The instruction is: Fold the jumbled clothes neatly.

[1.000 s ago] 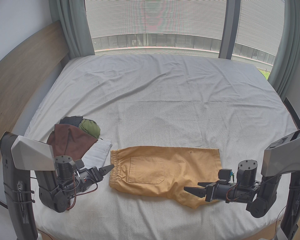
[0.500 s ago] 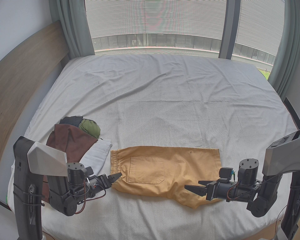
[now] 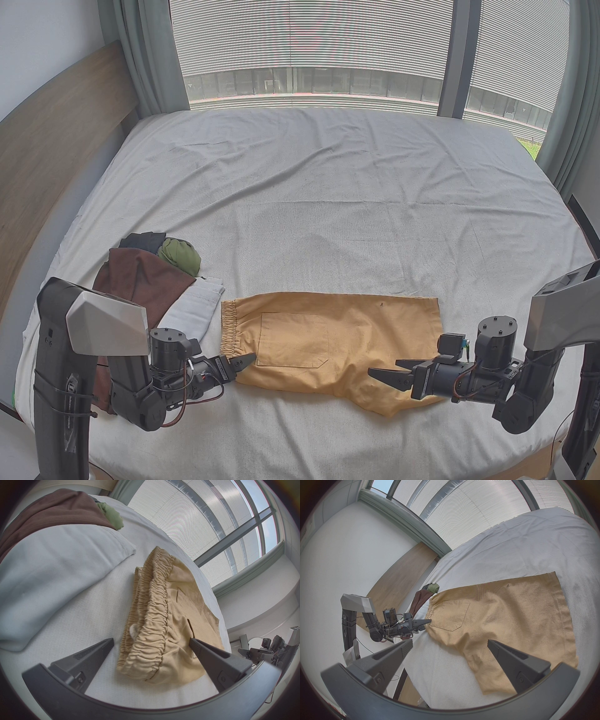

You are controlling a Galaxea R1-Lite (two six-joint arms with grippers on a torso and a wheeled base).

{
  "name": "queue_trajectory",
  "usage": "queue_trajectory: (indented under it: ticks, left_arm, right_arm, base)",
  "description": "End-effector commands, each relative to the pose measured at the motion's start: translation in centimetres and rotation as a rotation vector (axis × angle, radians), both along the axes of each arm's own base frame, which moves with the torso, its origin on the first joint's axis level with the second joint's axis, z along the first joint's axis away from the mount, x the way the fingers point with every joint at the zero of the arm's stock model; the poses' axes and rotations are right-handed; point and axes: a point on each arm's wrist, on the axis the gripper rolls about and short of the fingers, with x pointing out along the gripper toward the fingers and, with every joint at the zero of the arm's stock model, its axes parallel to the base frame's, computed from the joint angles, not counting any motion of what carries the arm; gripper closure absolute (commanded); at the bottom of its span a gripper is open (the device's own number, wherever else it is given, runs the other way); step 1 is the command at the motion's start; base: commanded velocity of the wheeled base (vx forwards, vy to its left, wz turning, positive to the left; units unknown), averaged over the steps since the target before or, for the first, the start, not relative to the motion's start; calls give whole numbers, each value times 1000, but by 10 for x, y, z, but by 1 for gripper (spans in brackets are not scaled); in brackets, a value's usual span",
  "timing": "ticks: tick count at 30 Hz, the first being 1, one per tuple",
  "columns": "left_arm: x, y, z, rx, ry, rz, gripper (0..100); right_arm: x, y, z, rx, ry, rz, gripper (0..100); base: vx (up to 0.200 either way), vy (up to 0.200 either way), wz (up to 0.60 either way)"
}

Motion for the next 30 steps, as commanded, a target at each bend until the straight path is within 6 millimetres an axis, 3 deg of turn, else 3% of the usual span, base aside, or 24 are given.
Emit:
queue_trajectory:
  ticks: [1,8,16,30]
  left_arm:
    - [5,-9,1,-7,-18,-20,0]
    - [17,-20,6,-63,-12,-8,0]
    - [28,-15,12,-107,-50,66,0]
    - [28,-17,21,-145,-50,76,0]
  right_arm:
    - [0,1,0,1,-2,1,0]
    - [0,1,1,1,-3,1,0]
    - [0,2,0,0,0,6,0]
    - [0,3,0,0,-2,8,0]
  base:
    - [0,0,0]
    - [0,0,0]
    - [0,0,0]
    - [0,0,0]
